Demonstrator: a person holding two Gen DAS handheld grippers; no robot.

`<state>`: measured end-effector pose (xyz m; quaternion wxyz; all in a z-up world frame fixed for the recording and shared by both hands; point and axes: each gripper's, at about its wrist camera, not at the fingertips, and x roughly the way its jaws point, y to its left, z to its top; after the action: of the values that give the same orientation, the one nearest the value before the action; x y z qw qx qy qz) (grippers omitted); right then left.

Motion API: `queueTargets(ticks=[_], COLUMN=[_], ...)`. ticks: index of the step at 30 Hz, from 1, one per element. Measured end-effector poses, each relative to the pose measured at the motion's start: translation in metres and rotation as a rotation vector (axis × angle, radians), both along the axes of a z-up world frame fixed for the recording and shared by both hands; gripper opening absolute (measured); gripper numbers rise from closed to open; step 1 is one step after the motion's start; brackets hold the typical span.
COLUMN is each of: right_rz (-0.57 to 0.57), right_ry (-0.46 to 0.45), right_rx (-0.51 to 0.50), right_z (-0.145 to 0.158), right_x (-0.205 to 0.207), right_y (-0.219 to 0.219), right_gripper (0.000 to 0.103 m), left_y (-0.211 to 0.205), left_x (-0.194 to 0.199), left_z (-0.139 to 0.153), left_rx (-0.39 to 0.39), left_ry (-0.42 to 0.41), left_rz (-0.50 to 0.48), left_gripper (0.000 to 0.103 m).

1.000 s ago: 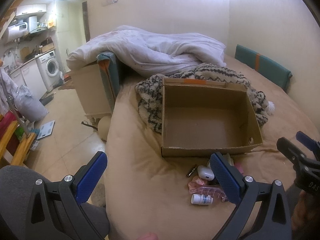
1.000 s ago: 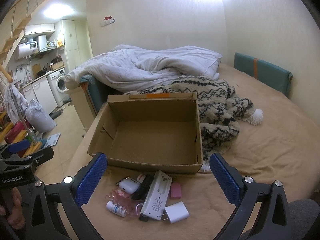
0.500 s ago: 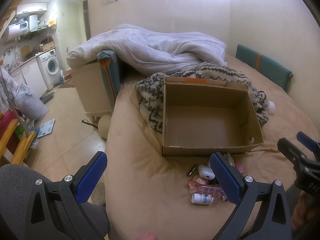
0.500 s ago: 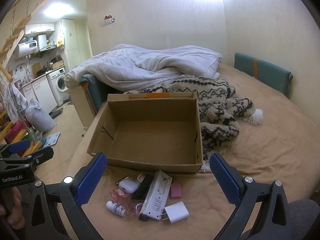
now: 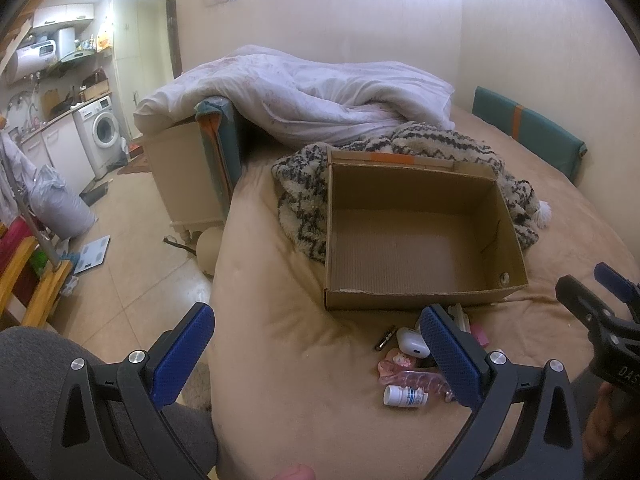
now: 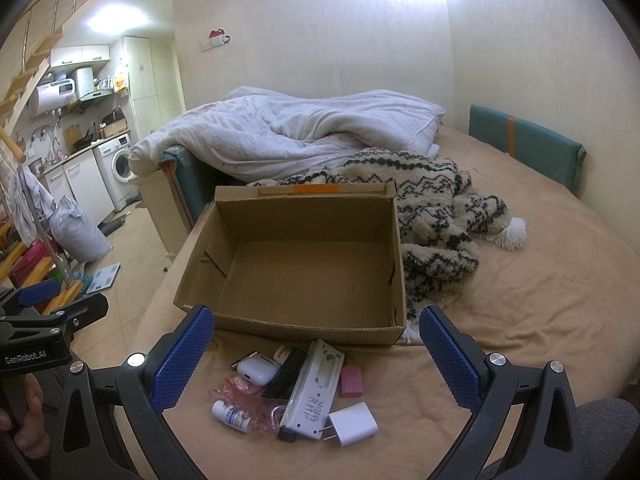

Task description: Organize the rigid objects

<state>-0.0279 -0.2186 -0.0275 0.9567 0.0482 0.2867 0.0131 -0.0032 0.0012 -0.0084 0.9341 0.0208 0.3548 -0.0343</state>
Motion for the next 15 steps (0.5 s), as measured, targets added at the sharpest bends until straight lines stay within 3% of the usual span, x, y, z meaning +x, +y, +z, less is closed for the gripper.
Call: queueTargets(ticks=[15], right_rz=[-0.001], right_ry=[0.000], right_rx=[0.003], right_z=[0.0005], right_x=[0.0001], right_y=[0.0004], right_gripper=[0.103], left_y=[-0.0001], left_x=[0.0009], left_z=[-0.0002], left_rx=[0.002], left_ry=[0.001], left_rz=[0.001], left_gripper=[0.103])
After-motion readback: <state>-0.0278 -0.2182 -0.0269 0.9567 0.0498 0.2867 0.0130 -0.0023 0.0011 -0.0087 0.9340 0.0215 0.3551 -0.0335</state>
